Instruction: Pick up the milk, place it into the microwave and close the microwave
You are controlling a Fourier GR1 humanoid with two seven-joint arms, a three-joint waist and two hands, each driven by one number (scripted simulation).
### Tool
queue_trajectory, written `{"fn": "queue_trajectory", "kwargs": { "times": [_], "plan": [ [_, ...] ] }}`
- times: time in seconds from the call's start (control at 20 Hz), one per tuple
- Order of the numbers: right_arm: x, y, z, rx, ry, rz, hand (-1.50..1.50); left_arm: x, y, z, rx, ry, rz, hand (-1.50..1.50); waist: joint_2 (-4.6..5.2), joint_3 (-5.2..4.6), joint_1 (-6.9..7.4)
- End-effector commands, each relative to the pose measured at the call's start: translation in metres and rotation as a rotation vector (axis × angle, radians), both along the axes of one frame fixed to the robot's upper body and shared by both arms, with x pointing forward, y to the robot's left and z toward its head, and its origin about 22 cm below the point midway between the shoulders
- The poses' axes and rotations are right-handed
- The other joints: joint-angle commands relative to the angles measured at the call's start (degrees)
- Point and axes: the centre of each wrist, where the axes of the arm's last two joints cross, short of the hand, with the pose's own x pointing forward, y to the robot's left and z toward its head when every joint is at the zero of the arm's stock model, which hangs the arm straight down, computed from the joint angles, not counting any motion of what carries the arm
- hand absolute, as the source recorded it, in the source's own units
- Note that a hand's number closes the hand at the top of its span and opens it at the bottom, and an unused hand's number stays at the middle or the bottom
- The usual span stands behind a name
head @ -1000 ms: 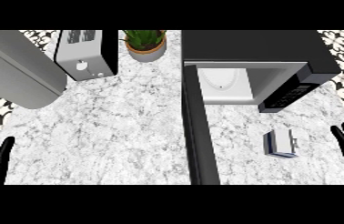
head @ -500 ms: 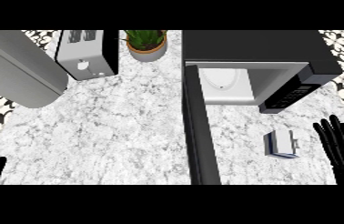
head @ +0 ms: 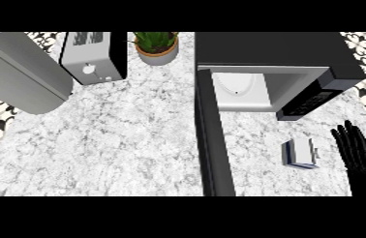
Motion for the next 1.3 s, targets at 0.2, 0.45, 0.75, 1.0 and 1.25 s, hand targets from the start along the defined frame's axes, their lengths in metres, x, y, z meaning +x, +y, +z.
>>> {"fn": "queue_trajectory", "kwargs": {
  "times": [0.2, 0.45, 0.75, 1.0, 1.25],
  "plan": [
    [-0.002, -0.014, -0.06, -0.015, 0.048, -0.051, -1.5, -0.006, 0.009, 0.017, -0.036, -0.061, -0.014, -1.5, 0.08, 0.02, -0.12],
    [0.014, -0.044, -0.069, -0.015, 0.073, -0.053, -1.5, -0.012, 0.01, 0.004, -0.032, -0.056, -0.014, -1.5, 0.04, 0.0, 0.14],
    [0.015, -0.049, -0.096, -0.012, 0.063, -0.022, -1.5, -0.023, 0.008, 0.013, -0.034, -0.049, -0.02, -1.5, 0.02, 0.01, 0.13],
    [0.022, -0.06, -0.11, -0.031, 0.082, -0.026, -1.5, -0.017, 0.01, 0.006, -0.027, -0.064, -0.027, -1.5, 0.04, 0.01, 0.11],
    [0.023, -0.053, -0.14, -0.048, 0.071, -0.036, -1.5, -0.016, 0.017, 0.008, -0.027, -0.048, -0.03, -1.5, 0.16, 0.05, 0.15]
  ]
}}
